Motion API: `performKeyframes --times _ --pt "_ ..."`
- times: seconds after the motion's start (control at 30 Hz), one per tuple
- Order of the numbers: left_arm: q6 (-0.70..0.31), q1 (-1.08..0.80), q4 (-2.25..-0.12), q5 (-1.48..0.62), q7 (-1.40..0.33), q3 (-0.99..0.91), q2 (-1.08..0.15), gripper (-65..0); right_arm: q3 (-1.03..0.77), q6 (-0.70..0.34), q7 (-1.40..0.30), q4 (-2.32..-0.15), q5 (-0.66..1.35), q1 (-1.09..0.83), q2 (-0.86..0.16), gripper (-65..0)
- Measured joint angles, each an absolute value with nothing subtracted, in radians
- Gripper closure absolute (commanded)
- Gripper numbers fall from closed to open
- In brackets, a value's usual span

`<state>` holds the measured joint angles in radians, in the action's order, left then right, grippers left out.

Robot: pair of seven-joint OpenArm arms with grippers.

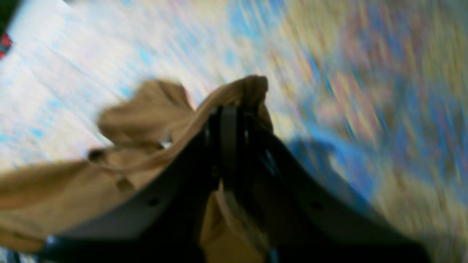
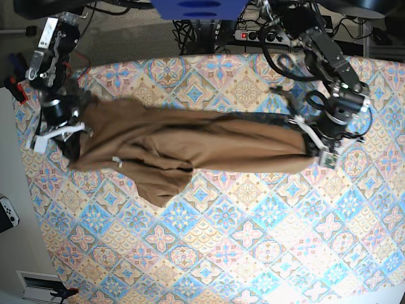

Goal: Layout the t-shirt on the table in an organized manner, then fold the t-shirt properly
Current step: 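Lift the shirt and pull both grippers apart to stretch it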

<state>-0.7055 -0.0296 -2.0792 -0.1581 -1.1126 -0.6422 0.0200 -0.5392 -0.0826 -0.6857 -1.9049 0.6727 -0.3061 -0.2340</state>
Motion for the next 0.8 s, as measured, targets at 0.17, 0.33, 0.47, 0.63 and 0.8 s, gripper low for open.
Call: performKeyframes --times 0.17,0.33,0.47,0.63,0.8 --pt "-0.703 0.074 -2.080 -0.159 -1.240 -0.779 0.006 0.0 -0.544 -0.079 -0.704 -1.903 0.661 -0.255 -0.234 0.0" --pt "-0.703 0.105 -2.079 -0.162 -1.272 -0.821 -0.043 0.0 -0.538 -0.090 -0.693 -1.924 0.672 -0.238 -0.264 0.0" --pt "-0.703 0.097 -2.079 -0.161 -1.270 -0.827 -0.044 0.0 -0.538 -0.087 -0.699 -1.922 0.673 -0.238 -0.263 0.0" --pt "-0.704 0.099 -2.080 -0.162 -1.269 -0.826 -0.048 0.0 -0.538 -0.087 -0.690 -1.931 0.673 -0.253 -0.263 0.0" --pt "-0.703 0.072 -2.079 -0.161 -1.266 -0.827 -0.086 0.0 -0.537 -0.090 -0.709 -1.915 0.676 -0.292 -0.261 0.0"
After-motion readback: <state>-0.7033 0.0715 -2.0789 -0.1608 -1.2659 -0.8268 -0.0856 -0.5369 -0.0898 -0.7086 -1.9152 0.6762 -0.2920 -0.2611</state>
